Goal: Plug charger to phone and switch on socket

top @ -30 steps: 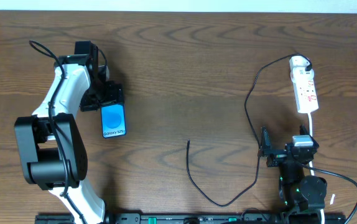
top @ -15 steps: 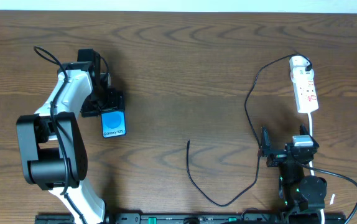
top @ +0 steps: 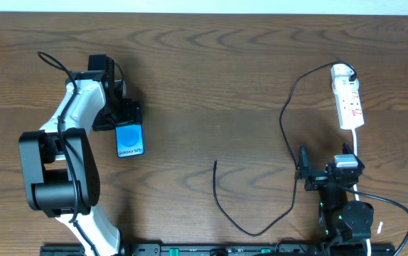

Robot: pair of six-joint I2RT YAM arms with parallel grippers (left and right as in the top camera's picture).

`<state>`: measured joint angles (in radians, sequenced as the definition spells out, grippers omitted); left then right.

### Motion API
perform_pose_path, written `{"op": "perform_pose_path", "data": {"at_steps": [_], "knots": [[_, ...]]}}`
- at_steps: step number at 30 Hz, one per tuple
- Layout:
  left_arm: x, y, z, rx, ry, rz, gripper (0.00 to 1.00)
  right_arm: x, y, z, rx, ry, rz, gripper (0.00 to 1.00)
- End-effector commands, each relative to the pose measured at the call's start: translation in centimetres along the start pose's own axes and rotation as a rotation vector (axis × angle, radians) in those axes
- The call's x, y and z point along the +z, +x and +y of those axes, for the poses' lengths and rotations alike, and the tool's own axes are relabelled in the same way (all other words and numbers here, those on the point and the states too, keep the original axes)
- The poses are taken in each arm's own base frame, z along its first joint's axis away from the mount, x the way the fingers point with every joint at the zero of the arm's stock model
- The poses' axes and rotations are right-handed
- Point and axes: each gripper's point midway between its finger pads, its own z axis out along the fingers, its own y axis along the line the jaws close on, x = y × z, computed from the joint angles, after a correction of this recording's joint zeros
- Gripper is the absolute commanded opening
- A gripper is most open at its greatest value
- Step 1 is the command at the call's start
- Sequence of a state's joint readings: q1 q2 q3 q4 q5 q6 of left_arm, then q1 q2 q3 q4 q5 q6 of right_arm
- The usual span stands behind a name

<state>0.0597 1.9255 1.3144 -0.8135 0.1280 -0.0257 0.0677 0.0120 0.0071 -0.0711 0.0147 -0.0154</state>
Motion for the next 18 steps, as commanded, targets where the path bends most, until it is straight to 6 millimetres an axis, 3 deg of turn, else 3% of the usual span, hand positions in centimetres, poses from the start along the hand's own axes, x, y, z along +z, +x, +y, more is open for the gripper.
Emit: {"op": "perform_pose_path", "data": {"at_steps": [1, 11, 18], "knots": [[0.2, 0.2, 0.3, 0.007, -0.018, 0.008, 0.87, 0.0, 0.0, 0.1, -0.004, -0.008, -0.001, 0.99], [1.3, 1.5, 0.5, 0.005, -0.019, 0.037, 0.87, 0.0, 0.0, 0.1, -0.004, -0.008, -0.001, 0.99], [1.4, 1.2, -1.2, 0.057, -0.021, 0.02, 0.87, 0.0, 0.0, 0.1, -0.004, -0.008, -0.001, 0.99]]}}
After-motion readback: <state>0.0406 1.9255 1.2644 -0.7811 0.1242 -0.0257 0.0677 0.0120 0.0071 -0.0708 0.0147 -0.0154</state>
